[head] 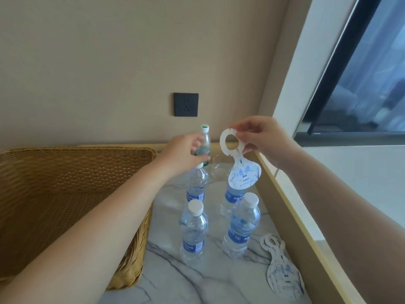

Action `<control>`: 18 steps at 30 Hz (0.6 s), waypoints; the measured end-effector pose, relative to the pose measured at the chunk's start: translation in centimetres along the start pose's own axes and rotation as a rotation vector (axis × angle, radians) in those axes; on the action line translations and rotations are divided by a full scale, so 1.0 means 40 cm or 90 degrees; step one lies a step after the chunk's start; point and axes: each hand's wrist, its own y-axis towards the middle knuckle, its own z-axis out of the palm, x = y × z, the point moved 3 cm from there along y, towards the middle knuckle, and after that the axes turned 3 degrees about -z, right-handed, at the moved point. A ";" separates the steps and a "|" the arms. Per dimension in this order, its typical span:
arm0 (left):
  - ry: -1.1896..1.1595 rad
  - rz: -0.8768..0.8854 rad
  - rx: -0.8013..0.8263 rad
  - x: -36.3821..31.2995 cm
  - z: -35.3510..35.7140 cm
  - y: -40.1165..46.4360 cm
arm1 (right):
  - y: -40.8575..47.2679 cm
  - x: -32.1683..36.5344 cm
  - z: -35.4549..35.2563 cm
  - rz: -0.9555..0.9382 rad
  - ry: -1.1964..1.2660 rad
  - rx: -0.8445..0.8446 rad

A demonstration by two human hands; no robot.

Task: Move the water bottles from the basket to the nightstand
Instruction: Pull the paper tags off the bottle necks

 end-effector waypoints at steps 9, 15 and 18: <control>-0.283 0.019 0.030 -0.294 0.081 -0.155 | -0.151 0.022 -0.186 -0.011 0.094 -0.157; -0.359 -0.117 0.131 -0.297 0.296 -0.237 | -0.256 -0.072 -0.238 0.051 0.134 -0.191; -0.405 -0.182 0.155 -0.278 0.370 -0.277 | -0.296 -0.138 -0.241 0.100 0.087 -0.202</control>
